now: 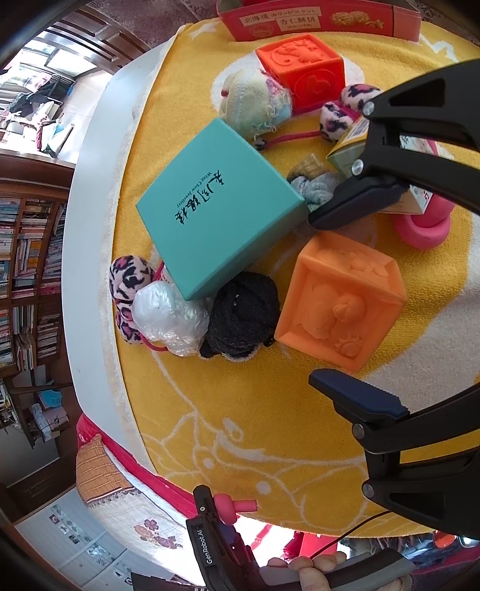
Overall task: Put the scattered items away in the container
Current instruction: 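Grasp the large orange rubber block with the right gripper while left holds the pink toy, then carry the orange block and pink toy into the red tin and release both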
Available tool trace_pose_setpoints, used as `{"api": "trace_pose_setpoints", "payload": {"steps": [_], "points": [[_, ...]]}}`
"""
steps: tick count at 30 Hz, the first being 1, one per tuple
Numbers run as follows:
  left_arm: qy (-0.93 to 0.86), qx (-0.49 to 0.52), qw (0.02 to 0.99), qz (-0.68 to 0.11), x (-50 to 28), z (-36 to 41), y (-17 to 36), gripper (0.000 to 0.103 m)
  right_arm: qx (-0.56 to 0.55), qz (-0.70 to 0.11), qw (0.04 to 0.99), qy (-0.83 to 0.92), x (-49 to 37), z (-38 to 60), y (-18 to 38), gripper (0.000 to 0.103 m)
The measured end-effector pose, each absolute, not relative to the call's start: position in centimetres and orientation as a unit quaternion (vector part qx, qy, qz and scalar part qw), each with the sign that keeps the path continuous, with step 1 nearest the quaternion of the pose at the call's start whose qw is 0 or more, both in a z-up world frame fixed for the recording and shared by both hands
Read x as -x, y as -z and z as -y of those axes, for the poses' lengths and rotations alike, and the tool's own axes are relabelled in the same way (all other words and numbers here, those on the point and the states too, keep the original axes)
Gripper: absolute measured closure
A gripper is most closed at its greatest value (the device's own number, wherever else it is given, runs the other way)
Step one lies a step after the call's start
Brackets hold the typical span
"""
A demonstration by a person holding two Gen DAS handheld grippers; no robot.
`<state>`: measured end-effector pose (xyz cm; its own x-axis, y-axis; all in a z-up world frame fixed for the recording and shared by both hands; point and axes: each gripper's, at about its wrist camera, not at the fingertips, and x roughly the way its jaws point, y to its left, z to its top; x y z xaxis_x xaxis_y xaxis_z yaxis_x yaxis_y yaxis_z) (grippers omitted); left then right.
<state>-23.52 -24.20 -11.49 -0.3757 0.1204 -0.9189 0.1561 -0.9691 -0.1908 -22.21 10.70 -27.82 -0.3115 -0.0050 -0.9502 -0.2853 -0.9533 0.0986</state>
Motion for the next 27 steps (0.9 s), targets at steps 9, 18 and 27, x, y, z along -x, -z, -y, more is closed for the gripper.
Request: {"api": "trace_pose_setpoints", "payload": {"steps": [9, 18, 27], "points": [[0.817, -0.563, -0.015, -0.124, 22.2, 22.2, 10.9, 0.054, 0.568, -0.096, 0.068, -0.815, 20.3, -10.0, 27.0, 0.036], [0.828, -0.547, -0.042, -0.117, 19.9, 17.8, 8.1, 0.054, 0.516, -0.139, 0.058, -0.843, 14.5, -13.6, 21.9, 0.037], [0.839, -0.527, -0.067, -0.116, 16.0, 10.2, 4.3, 0.054, 0.469, -0.158, 0.115, -0.861, 7.4, -21.9, 17.8, 0.036]]}}
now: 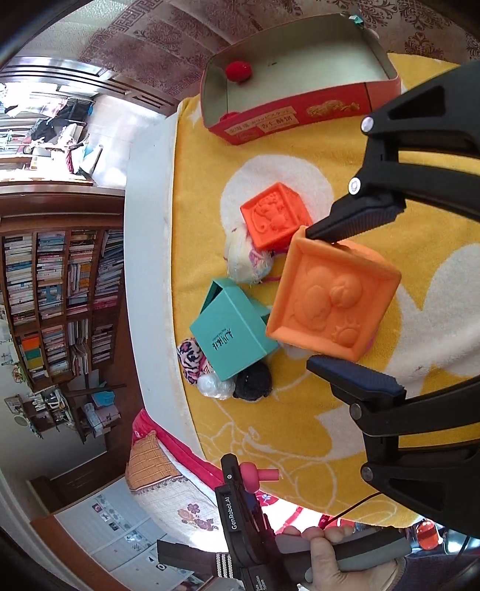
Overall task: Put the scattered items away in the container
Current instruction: 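Carry the orange block and pink toy into the red tin and release both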
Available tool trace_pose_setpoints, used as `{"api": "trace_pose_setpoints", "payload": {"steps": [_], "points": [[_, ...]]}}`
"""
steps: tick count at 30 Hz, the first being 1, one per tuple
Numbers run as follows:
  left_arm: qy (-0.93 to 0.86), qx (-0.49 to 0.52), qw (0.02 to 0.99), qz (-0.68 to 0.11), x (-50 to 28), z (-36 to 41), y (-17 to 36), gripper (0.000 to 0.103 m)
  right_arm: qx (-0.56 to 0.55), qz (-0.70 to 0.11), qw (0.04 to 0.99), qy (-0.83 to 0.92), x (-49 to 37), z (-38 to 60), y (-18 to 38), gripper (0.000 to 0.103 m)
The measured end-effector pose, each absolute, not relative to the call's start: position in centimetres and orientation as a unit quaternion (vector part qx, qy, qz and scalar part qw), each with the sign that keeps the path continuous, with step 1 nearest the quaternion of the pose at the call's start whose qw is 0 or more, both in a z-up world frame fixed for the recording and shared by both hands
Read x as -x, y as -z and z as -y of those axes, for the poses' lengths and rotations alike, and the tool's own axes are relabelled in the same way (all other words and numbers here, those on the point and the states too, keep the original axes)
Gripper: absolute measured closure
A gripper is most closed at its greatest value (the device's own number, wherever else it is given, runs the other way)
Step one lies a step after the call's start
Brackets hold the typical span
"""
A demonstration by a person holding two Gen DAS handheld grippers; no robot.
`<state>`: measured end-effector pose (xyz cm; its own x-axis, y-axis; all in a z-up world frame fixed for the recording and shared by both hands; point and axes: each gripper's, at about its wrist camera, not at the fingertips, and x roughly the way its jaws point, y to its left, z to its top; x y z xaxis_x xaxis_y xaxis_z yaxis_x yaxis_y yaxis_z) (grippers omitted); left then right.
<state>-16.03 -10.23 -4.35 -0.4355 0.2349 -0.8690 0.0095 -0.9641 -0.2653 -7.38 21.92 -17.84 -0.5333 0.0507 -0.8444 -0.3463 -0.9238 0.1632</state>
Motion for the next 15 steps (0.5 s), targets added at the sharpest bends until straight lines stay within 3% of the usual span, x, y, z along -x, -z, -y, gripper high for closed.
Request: {"api": "trace_pose_setpoints", "payload": {"steps": [15], "points": [[-0.843, 0.504, 0.178, 0.064, 11.6, -6.7, -0.2, 0.054, 0.409, -0.201, 0.25, -0.854, -3.0, -37.4, 15.7, 0.036]]}}
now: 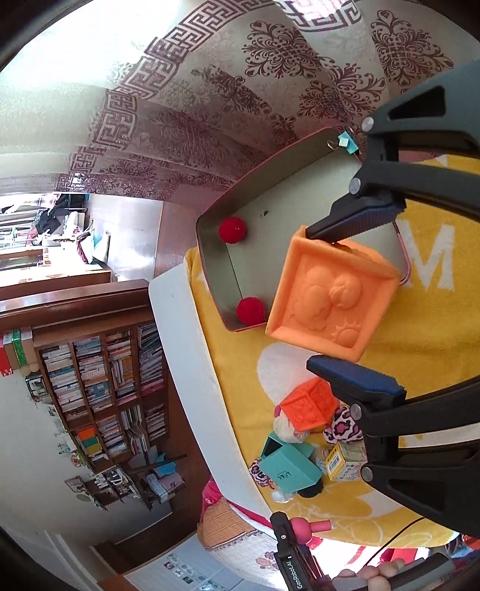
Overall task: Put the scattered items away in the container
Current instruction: 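Carry the orange block and pink toy into the red tin and release both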
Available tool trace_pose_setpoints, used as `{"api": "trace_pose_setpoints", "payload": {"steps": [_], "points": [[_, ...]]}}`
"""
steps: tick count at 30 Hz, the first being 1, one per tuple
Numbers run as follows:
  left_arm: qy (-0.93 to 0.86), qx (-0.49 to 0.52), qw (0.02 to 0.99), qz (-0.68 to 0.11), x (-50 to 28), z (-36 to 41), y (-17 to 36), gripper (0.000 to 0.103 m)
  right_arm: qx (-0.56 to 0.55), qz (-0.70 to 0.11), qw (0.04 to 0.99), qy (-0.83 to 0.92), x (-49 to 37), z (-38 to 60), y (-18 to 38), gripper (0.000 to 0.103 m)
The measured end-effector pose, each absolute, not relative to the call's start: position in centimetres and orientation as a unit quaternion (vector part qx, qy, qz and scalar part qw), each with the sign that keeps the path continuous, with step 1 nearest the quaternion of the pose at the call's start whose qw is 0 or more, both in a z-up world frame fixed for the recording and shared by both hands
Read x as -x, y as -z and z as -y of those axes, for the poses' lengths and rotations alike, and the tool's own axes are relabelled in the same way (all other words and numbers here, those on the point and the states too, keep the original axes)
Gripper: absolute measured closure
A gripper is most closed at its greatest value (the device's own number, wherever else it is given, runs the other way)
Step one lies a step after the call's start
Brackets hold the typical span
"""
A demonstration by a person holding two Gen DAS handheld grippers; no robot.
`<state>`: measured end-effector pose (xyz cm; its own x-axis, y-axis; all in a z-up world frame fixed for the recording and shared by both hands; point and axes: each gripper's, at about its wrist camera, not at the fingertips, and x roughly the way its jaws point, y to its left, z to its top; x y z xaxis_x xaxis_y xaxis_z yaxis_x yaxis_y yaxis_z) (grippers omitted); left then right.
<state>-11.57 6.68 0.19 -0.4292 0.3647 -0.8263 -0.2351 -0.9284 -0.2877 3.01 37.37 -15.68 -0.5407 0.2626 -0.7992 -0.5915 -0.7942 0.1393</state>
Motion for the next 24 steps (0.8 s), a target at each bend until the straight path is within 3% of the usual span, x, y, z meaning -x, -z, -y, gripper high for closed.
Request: {"api": "trace_pose_setpoints", "payload": {"steps": [15, 19, 24], "points": [[-0.824, 0.49, 0.283, 0.032, 10.5, -19.2, -3.0, 0.054, 0.419, -0.23, 0.252, -0.841, -4.8, -40.3, 18.1, 0.034], [-0.82, 0.482, 0.307, 0.023, 10.6, -22.0, -3.9, 0.054, 0.405, -0.228, 0.265, -0.845, -5.2, -40.7, 17.4, 0.024], [-0.815, 0.475, 0.332, 0.011, 10.8, -25.1, -4.8, 0.054, 0.405, -0.246, 0.274, -0.837, -6.1, -41.3, 17.9, 0.024]]}}
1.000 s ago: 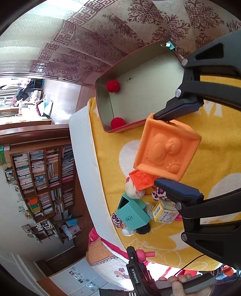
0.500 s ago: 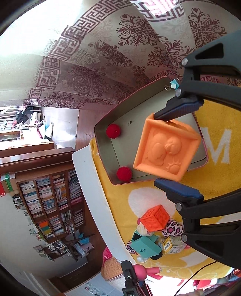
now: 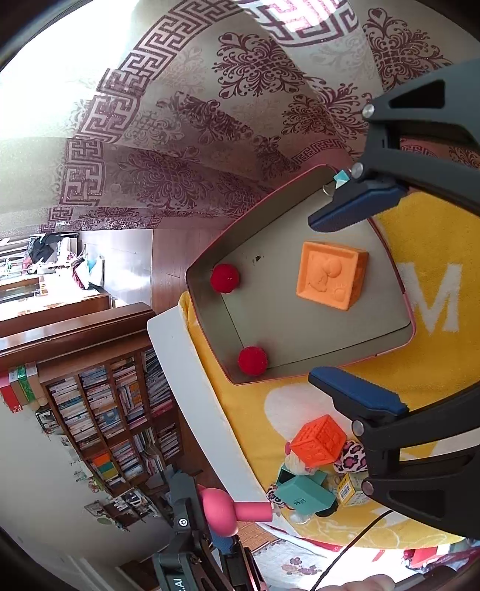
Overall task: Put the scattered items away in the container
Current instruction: 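Carry the orange block and pink toy into the red tin and release both, then withdraw both grippers from the tin back over the toy pile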
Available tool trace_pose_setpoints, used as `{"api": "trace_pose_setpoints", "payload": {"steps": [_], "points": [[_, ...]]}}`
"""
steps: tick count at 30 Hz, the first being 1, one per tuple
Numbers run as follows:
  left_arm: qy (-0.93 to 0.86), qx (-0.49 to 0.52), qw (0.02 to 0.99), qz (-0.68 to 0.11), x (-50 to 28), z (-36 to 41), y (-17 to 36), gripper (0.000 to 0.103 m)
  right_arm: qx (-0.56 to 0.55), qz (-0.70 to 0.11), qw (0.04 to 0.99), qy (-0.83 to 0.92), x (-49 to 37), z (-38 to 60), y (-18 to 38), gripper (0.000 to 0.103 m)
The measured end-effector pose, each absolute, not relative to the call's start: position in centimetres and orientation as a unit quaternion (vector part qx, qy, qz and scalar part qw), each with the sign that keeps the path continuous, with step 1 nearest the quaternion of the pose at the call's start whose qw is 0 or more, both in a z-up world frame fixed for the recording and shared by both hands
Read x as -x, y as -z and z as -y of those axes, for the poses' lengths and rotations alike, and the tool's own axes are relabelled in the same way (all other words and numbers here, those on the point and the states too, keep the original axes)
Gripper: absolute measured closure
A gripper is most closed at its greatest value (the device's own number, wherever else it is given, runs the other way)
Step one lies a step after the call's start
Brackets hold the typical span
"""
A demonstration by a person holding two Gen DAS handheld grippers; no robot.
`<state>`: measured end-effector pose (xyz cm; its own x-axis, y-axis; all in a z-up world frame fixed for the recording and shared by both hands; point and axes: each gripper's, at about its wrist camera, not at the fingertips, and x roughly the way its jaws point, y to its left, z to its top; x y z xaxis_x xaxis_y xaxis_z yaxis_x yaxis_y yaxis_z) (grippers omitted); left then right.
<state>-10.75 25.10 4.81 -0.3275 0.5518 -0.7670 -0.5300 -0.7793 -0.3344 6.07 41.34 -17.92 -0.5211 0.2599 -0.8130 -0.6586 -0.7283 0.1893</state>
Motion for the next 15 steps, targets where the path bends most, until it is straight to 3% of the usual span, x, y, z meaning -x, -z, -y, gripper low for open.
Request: {"api": "trace_pose_setpoints", "payload": {"steps": [4, 8, 15], "points": [[-0.805, 0.481, 0.347, 0.001, 10.7, -27.1, -4.8, 0.053, 0.406, -0.257, 0.281, -0.831, -6.8, -41.6, 18.3, 0.024], [-0.801, 0.487, 0.347, -0.006, 10.6, -28.4, -4.4, 0.027, 0.405, -0.261, 0.286, -0.828, -7.1, -41.7, 18.4, 0.024], [-0.795, 0.499, 0.345, -0.004, 10.2, -27.2, -3.6, 0.027, 0.409, -0.266, 0.288, -0.824, -7.2, -41.4, 18.8, 0.024]]}}
